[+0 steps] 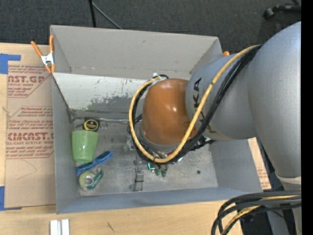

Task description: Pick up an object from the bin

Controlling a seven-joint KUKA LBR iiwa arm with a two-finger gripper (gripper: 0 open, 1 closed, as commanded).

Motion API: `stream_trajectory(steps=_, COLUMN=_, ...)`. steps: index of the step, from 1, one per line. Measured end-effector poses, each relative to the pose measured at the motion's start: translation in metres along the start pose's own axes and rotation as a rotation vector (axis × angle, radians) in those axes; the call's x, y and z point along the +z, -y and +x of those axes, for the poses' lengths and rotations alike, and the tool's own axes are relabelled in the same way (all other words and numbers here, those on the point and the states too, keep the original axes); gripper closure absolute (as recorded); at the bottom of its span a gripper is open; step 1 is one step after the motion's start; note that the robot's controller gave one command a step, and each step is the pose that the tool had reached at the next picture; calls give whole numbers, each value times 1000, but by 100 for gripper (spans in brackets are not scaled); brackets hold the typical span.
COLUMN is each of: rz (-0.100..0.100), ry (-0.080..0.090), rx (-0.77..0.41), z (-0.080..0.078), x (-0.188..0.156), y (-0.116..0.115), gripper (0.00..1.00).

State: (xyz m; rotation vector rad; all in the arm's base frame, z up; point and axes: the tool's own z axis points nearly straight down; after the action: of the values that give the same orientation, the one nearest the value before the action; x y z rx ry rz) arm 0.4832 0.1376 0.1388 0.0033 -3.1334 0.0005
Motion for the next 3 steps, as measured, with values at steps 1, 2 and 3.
stream_trajectory(steps=1, rz=1, ry=8, rx=-614, z=-45, x=70, y=-12, gripper=0)
stream_trajectory(steps=2, rz=0, ry=15, rx=-554, z=-28, x=6, y=-23, gripper=0)
stream_trajectory(steps=3, rz=1, ry=5, rx=-964, z=-26, x=71, y=-72, gripper=0)
